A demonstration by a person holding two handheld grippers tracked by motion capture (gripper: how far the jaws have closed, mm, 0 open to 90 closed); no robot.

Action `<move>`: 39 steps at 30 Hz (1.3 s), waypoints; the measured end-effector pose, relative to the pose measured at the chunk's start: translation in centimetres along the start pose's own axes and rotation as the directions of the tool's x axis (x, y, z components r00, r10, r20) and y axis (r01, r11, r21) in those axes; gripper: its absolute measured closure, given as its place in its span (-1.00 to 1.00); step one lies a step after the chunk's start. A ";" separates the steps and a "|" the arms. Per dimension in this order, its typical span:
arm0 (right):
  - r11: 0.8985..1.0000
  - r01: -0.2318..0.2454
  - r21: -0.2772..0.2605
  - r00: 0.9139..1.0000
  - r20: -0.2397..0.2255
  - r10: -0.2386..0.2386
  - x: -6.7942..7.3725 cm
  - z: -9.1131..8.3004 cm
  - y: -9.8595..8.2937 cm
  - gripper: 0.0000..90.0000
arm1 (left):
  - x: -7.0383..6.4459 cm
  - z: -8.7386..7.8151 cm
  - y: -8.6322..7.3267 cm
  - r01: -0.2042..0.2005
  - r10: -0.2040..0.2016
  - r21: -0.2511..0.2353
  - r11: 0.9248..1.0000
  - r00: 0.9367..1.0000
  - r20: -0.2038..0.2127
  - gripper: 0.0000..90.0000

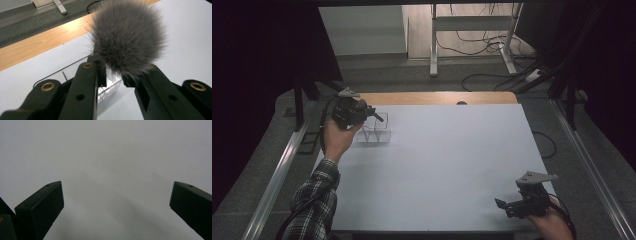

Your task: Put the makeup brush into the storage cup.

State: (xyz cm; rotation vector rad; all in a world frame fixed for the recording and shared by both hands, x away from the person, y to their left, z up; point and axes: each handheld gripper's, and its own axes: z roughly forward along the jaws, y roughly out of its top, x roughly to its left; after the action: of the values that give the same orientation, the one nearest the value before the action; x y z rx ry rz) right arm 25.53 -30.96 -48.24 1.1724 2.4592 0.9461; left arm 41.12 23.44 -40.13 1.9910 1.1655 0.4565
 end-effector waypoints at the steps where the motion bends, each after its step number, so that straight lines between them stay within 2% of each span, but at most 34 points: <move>1: 1.000 0.000 0.000 1.000 0.000 0.000 0.0 0.0 0.0 -1.00 | 0.0 0.1 -0.1 0.002 -0.002 0.001 1.000 1.000 -0.001 0.71; 39: 1.000 0.003 0.011 1.000 -0.011 -0.003 0.1 0.2 0.0 -1.00 | 0.2 4.5 -2.7 0.029 -0.029 0.060 0.998 1.000 -0.005 0.70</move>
State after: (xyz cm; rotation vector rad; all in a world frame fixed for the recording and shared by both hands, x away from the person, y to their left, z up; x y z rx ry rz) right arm 25.51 -30.82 -48.40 1.1693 2.4774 0.9417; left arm 42.53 22.45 -45.05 2.0224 1.2217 0.4153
